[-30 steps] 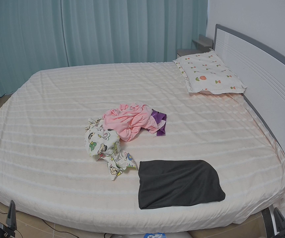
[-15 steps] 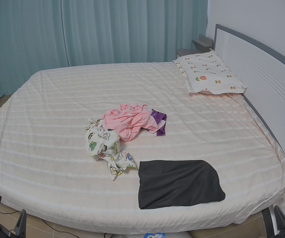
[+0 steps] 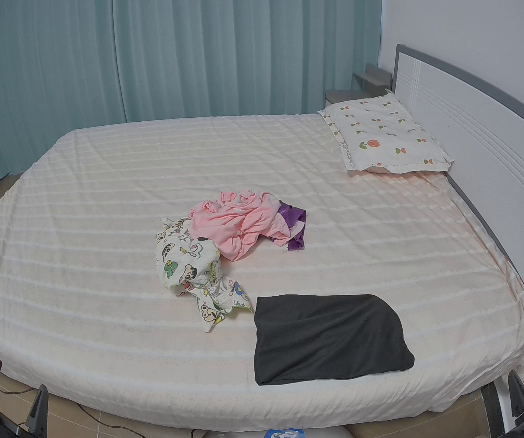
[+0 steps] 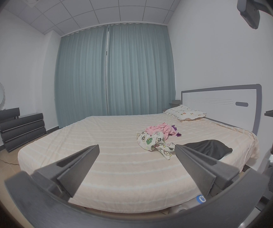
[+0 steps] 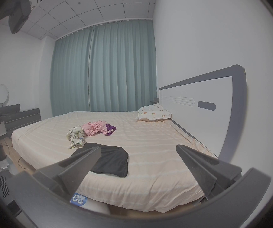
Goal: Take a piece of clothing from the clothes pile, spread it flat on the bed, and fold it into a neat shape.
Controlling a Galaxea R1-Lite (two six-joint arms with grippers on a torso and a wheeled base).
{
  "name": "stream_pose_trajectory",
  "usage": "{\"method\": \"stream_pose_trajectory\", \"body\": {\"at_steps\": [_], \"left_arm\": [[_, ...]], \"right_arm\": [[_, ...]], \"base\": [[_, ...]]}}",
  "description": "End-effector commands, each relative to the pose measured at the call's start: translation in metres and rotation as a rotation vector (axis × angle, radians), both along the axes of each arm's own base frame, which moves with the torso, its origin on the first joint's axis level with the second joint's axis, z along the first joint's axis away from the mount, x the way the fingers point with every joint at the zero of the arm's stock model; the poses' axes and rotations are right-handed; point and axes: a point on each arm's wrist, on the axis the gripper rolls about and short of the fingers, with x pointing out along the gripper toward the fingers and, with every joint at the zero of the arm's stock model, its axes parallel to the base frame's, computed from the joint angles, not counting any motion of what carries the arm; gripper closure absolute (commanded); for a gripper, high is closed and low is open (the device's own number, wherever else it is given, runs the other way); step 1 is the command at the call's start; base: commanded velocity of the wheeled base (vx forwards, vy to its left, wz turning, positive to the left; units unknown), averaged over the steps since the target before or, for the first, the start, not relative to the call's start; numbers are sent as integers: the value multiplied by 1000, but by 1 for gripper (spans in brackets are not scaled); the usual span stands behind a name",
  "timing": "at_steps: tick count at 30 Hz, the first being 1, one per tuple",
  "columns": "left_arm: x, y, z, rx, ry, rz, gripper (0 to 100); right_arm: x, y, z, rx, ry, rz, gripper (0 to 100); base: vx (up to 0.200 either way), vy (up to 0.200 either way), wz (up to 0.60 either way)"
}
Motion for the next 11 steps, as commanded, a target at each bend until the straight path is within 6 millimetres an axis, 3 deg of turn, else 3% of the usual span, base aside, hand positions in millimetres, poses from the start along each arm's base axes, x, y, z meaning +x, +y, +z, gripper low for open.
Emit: {"method": "stream_pose_trajectory", "body": {"at_steps": [1, 11], "left_arm": [[1, 0, -4, -2, 9, 3, 0], [1, 0, -4, -11, 12, 2, 0]], "right_arm": [[0, 0, -3, 2, -4, -1, 0], [0, 0, -2, -1, -22, 0, 0]], "base": [[0, 0, 0], [0, 0, 0]]}}
